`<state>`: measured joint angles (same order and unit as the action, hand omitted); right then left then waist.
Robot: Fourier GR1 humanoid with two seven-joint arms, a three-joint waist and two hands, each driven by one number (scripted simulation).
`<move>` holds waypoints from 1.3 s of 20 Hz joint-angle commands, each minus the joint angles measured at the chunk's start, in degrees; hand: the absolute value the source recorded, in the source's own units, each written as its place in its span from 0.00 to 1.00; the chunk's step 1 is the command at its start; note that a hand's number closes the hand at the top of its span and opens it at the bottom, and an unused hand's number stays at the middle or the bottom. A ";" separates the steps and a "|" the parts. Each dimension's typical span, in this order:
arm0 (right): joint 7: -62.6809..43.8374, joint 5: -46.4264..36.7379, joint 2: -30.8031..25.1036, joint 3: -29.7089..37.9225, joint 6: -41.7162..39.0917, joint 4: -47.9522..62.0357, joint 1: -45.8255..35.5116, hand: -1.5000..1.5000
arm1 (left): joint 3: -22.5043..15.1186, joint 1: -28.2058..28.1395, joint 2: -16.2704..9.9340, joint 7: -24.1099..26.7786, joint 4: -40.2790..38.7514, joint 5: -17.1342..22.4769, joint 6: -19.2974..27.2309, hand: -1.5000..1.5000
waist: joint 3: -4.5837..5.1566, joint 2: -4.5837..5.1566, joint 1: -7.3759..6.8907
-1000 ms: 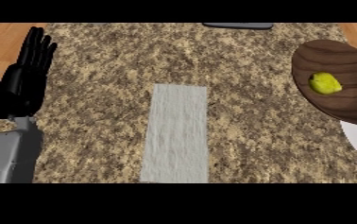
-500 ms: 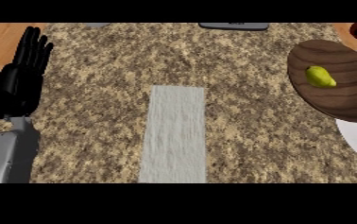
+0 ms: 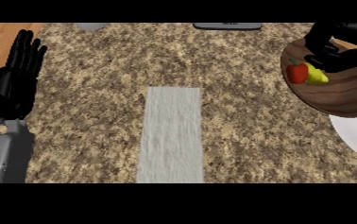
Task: Pick the pear from the placemat and place it in the bowl
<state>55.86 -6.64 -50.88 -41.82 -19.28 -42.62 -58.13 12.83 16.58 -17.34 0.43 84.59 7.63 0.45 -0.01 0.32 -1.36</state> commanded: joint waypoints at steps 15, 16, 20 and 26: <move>-6.17 -4.50 20.22 1.60 -2.85 8.47 8.18 0.00 | -0.05 -2.28 1.04 1.95 -0.76 -0.74 -0.46 0.50 | 0.01 0.03 0.59; -4.23 -3.40 20.95 2.16 -4.82 10.65 7.57 0.00 | -0.40 -1.63 1.60 1.67 -0.42 -0.72 -0.01 0.50 | -0.02 0.25 0.08; -3.00 3.42 21.53 7.95 -7.93 12.08 7.43 0.00 | -1.68 -2.37 2.74 1.57 2.12 -2.50 1.86 0.50 | -0.07 0.09 0.05; -6.52 11.38 20.77 17.39 -10.54 19.40 1.55 0.00 | -0.58 -0.13 1.45 0.69 -0.39 -0.60 -0.17 0.50 | -0.06 0.44 -0.30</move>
<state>46.91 0.51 -29.24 -29.39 -21.91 -28.21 -53.20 12.68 15.35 -16.40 0.86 85.34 6.94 0.49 -0.07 0.57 -1.48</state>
